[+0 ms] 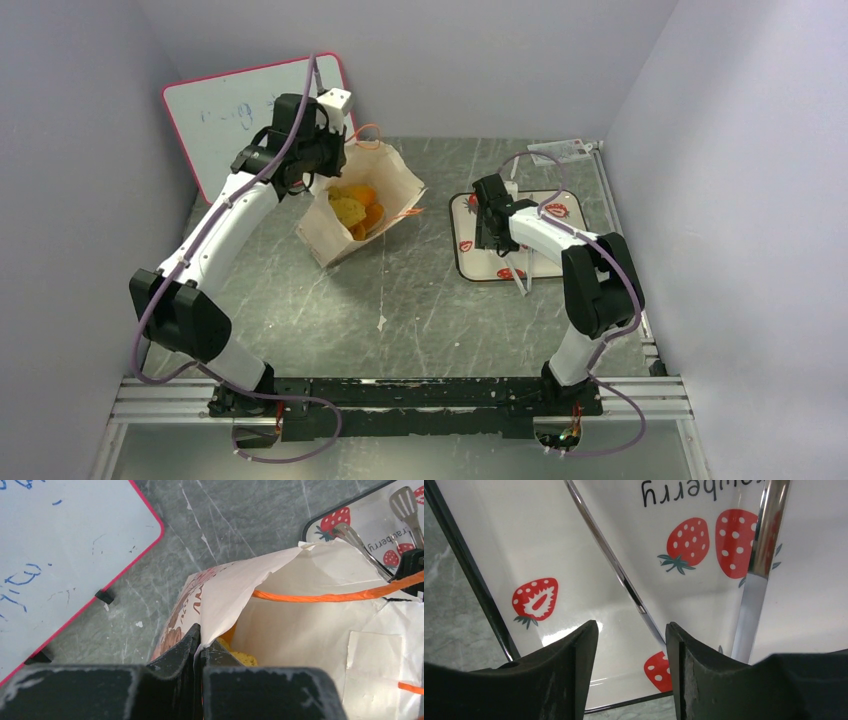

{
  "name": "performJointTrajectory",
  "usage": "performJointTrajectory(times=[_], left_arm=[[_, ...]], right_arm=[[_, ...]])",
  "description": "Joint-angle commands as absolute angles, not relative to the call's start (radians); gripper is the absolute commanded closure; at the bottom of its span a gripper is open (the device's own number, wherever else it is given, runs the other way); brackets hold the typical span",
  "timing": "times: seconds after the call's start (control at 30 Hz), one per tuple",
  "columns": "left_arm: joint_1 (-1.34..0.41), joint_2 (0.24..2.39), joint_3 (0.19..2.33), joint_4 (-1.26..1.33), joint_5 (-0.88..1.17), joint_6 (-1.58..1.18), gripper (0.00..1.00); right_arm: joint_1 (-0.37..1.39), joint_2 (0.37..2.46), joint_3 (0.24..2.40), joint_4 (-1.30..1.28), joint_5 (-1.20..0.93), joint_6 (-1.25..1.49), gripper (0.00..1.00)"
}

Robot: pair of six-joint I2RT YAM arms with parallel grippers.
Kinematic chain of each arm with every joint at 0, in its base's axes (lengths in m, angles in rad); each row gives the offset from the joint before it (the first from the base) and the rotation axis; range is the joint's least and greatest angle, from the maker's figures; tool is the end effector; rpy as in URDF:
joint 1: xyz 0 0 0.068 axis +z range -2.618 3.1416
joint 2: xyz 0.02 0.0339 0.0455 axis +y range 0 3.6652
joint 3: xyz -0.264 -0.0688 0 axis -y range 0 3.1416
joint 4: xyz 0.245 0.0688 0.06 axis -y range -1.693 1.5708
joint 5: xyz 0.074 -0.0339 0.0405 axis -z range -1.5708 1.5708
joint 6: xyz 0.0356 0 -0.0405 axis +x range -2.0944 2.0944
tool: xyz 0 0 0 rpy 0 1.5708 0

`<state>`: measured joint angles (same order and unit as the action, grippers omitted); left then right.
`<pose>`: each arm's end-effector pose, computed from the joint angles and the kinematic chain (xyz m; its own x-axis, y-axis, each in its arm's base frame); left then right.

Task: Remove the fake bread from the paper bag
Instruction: Move the paper bag to the center of the board, then pick up the clamp from the container.

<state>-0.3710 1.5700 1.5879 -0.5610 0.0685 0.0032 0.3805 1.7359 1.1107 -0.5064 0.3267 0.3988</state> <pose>0.3322 -0.1319 0.3853 -0.4803 0.1903 -0.8562 0.4178 0.9079 -0.0326 0.3227 0.1168 0.1817 -0.8618 0.0514 -0.5046 0.1189 0.9876 -0.1026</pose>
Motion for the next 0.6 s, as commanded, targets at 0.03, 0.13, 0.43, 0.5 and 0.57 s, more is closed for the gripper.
performJointTrajectory(times=[0.03, 0.13, 0.43, 0.5, 0.57], left_arm=[[-0.374, 1.524, 1.574, -0.547, 0.026, -0.023, 0.93], [-0.374, 1.516, 1.575, -0.552, 0.013, -0.027, 0.93], [-0.372, 1.493, 1.574, -0.564, -0.018, -0.044, 0.93], [-0.367, 1.483, 1.567, -0.562, -0.022, -0.051, 0.93], [-0.360, 1.475, 1.560, -0.561, -0.027, -0.059, 0.93]], right_arm=[[0.373, 1.739, 1.114, -0.461, 0.311, 0.408, 0.51], [0.373, 1.738, 1.104, -0.452, 0.303, 0.415, 0.59], [0.374, 1.732, 1.073, -0.433, 0.288, 0.412, 0.79], [0.374, 1.732, 1.071, -0.432, 0.285, 0.411, 0.85], [0.375, 1.729, 1.070, -0.433, 0.282, 0.414, 1.00]])
